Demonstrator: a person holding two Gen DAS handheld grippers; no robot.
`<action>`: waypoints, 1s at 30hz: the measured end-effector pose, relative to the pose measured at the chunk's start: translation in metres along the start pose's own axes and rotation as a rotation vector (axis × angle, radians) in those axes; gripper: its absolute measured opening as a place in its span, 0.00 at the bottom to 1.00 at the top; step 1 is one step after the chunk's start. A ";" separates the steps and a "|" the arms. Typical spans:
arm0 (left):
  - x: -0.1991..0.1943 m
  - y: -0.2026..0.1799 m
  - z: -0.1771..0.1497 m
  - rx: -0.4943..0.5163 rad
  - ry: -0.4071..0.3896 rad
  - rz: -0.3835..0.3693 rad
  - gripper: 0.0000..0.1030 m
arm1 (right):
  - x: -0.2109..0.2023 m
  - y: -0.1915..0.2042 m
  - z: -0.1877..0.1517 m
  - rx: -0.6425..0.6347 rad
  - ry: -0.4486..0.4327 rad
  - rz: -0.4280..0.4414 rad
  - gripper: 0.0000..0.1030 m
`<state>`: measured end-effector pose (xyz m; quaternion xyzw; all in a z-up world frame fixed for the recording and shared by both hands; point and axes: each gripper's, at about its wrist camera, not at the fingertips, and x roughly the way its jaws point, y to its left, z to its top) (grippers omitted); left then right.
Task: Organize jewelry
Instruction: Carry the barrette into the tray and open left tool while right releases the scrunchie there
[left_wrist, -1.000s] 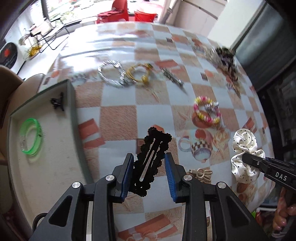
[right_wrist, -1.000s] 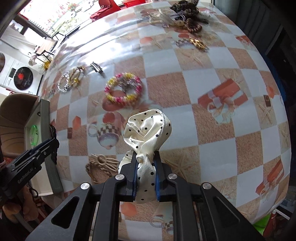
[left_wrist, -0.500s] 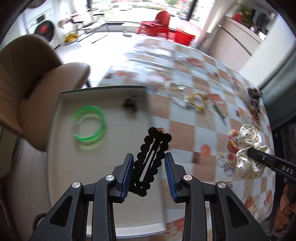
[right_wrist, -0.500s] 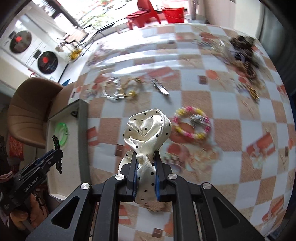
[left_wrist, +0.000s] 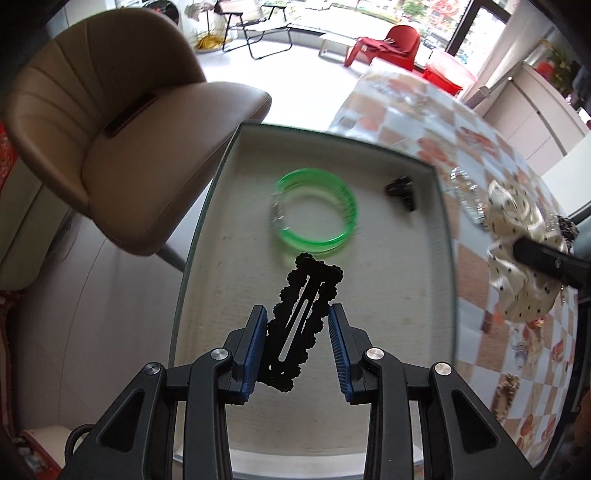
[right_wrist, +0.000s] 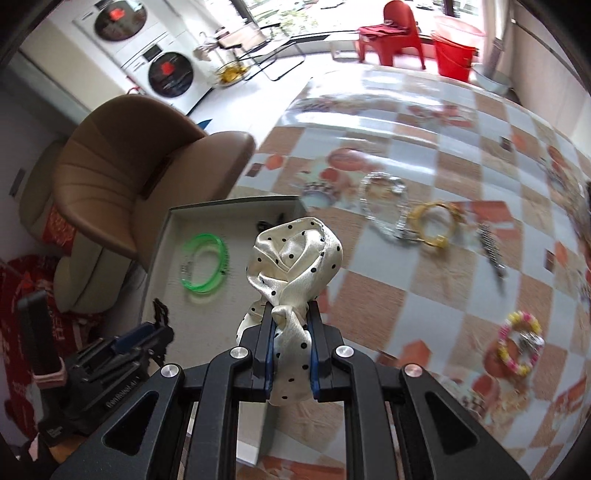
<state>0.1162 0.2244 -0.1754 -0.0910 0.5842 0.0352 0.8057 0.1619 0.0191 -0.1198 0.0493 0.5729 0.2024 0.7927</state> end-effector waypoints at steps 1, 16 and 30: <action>0.005 0.002 0.000 -0.004 0.006 0.006 0.36 | 0.007 0.005 0.003 -0.010 0.007 0.007 0.15; 0.042 0.012 0.031 -0.047 -0.007 0.057 0.37 | 0.100 0.024 0.037 -0.034 0.104 0.003 0.15; 0.047 0.008 0.035 -0.032 -0.018 0.121 0.59 | 0.117 0.026 0.034 -0.042 0.118 -0.014 0.23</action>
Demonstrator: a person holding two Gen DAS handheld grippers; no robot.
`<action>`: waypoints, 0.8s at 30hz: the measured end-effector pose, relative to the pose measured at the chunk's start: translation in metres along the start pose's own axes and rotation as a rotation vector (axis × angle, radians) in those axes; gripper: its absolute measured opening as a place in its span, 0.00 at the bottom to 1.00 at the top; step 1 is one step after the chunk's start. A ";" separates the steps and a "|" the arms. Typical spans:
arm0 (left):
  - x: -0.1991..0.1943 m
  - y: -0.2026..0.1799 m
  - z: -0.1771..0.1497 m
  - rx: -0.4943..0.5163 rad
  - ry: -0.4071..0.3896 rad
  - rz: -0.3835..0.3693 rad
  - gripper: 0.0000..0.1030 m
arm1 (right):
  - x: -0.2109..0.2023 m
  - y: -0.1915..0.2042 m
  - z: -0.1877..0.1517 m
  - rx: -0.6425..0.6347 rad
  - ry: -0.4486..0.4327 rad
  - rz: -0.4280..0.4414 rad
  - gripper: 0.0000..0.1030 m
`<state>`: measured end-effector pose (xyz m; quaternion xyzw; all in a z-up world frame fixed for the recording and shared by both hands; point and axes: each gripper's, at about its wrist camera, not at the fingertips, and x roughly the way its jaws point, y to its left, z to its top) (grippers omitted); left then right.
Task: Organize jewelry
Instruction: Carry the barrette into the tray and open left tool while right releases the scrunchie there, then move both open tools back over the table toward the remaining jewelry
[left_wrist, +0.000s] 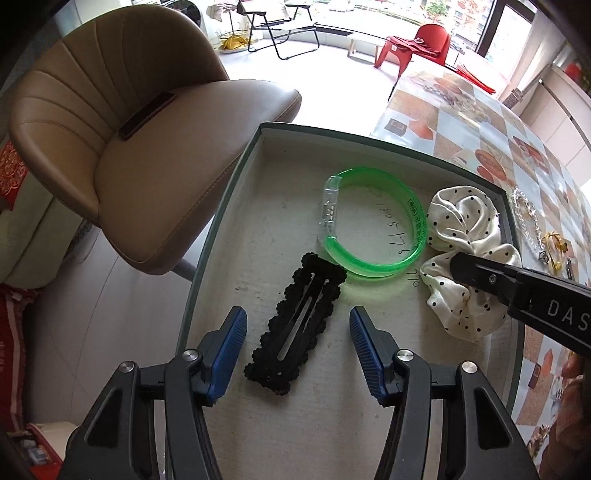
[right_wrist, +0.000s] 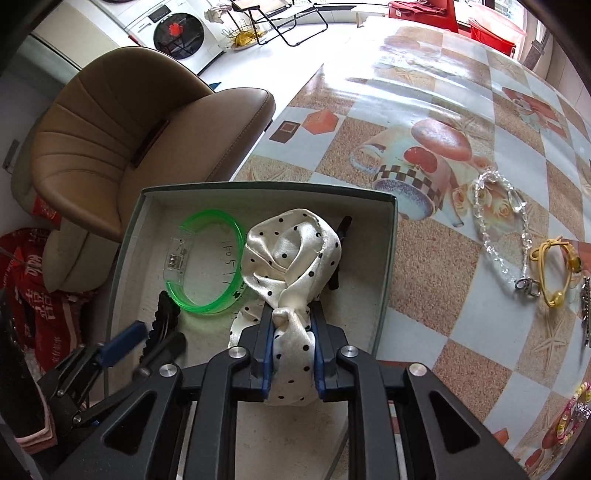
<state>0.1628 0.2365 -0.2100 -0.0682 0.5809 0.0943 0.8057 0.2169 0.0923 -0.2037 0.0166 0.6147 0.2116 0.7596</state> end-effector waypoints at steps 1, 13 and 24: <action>0.000 0.000 -0.001 -0.001 0.003 0.002 0.59 | 0.001 -0.001 0.000 0.002 0.005 0.000 0.26; -0.012 -0.004 -0.005 0.016 0.001 0.028 0.62 | -0.030 0.001 0.000 0.021 -0.051 0.070 0.56; -0.034 -0.022 -0.015 0.068 -0.020 0.061 0.98 | -0.078 -0.031 -0.025 0.112 -0.090 0.083 0.68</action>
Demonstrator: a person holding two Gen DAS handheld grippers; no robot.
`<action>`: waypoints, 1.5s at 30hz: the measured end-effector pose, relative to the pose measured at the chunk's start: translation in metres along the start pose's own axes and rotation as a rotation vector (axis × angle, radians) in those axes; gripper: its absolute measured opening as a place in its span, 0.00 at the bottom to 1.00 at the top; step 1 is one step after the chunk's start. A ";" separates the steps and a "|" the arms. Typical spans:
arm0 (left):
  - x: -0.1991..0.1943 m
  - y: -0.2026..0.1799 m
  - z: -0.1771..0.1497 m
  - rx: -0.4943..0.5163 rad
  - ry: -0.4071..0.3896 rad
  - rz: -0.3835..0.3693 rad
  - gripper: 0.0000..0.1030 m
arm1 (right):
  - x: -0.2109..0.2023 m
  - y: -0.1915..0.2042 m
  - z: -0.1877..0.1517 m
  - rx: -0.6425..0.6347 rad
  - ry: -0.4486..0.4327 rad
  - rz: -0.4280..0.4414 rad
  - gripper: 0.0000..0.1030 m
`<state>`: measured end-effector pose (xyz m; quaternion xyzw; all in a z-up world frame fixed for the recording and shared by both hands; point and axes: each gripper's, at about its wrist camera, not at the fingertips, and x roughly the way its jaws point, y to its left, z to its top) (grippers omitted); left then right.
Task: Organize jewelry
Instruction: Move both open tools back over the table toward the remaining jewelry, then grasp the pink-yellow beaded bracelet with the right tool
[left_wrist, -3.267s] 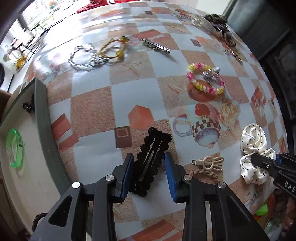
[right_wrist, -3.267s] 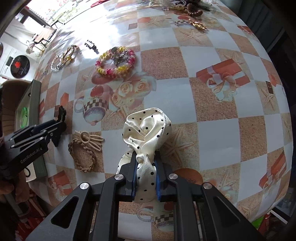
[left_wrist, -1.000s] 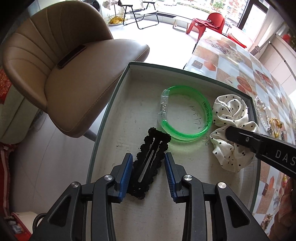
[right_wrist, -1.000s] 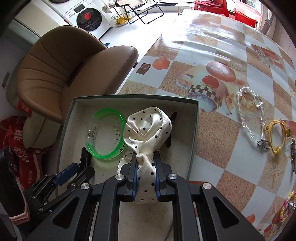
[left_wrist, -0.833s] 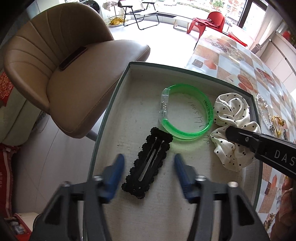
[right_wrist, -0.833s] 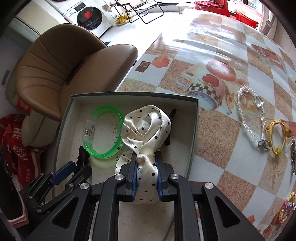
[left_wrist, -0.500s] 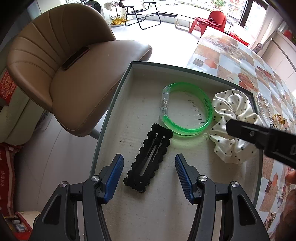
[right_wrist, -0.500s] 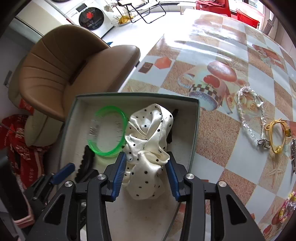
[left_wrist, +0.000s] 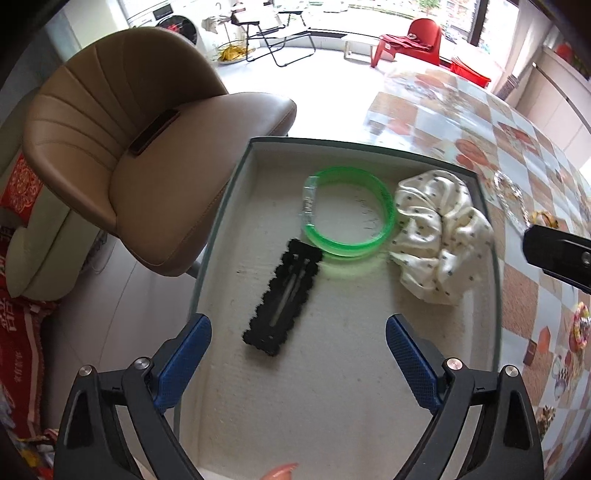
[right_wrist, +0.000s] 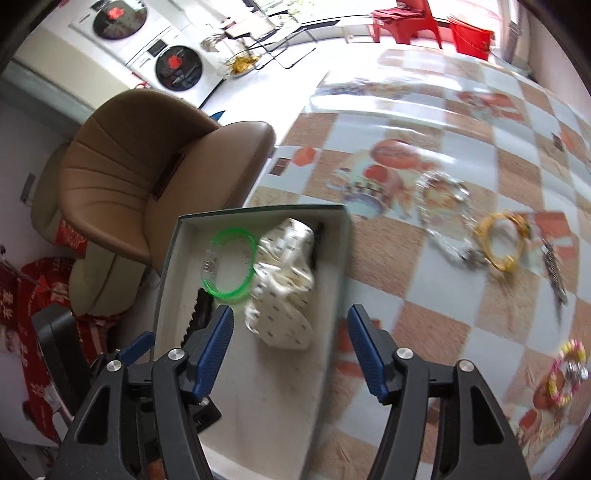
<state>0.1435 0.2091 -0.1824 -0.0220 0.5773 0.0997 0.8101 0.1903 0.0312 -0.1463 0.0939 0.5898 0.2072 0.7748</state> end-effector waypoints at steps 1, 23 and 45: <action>-0.003 -0.004 -0.001 0.010 -0.002 0.000 1.00 | -0.006 -0.006 -0.003 0.015 -0.005 -0.003 0.69; -0.057 -0.147 -0.003 0.256 -0.050 -0.165 1.00 | -0.106 -0.173 -0.090 0.287 -0.075 -0.259 1.00; -0.022 -0.205 -0.011 0.290 0.033 -0.217 1.00 | -0.095 -0.221 -0.075 0.210 -0.099 -0.266 0.45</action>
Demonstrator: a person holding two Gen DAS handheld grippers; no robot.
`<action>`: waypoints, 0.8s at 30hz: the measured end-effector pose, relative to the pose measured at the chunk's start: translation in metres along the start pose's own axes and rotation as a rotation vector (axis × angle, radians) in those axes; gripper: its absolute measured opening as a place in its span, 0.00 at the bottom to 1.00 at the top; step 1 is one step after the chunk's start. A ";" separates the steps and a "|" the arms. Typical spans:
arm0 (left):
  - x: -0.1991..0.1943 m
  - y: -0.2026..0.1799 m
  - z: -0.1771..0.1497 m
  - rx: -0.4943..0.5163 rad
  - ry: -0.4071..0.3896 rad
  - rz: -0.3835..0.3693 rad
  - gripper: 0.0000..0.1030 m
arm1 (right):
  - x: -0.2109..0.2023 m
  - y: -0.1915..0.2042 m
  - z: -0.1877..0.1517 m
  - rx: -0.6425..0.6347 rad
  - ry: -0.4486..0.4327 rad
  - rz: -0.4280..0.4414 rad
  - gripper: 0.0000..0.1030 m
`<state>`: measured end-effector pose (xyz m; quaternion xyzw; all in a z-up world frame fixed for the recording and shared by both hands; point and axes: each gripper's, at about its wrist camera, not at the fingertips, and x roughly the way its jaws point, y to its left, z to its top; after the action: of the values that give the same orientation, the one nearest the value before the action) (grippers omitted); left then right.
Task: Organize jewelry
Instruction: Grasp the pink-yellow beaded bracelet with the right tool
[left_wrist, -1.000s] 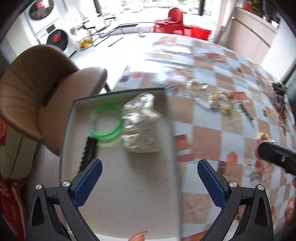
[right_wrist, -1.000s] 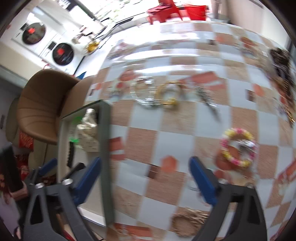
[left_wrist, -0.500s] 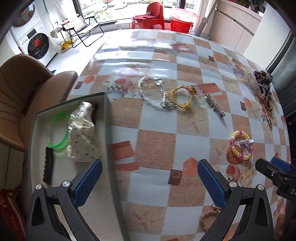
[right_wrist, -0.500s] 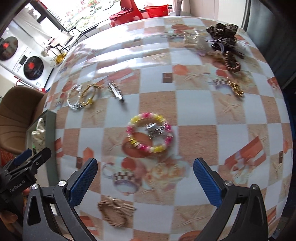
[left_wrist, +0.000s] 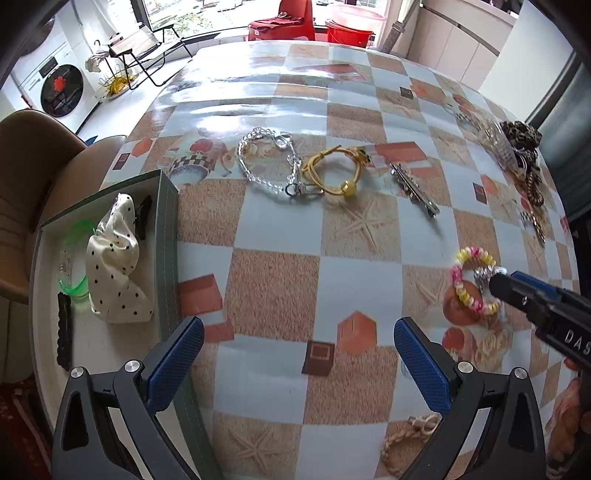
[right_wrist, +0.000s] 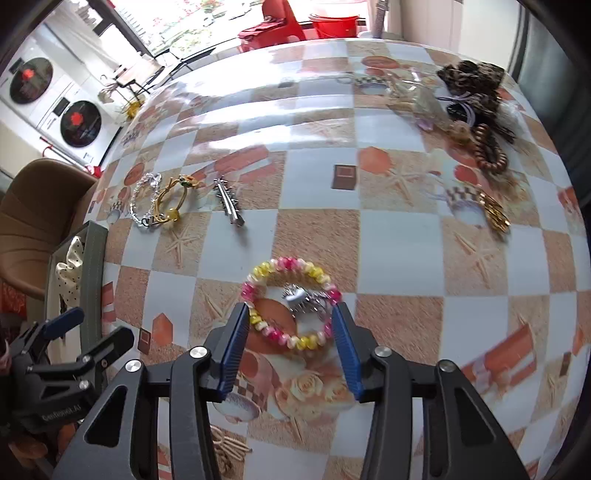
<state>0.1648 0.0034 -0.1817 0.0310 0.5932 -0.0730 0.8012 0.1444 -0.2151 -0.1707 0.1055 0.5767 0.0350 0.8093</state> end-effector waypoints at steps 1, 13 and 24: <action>0.002 0.001 0.003 -0.009 -0.003 -0.004 1.00 | 0.003 0.001 0.001 -0.006 0.001 0.002 0.45; 0.020 -0.007 0.043 -0.004 -0.045 -0.018 0.79 | 0.022 0.002 0.003 -0.018 0.017 0.005 0.19; 0.039 -0.045 0.080 0.156 -0.102 -0.021 0.78 | 0.022 -0.014 0.006 0.050 0.009 0.048 0.15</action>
<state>0.2445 -0.0553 -0.1939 0.0832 0.5443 -0.1288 0.8248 0.1560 -0.2259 -0.1922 0.1391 0.5785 0.0405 0.8027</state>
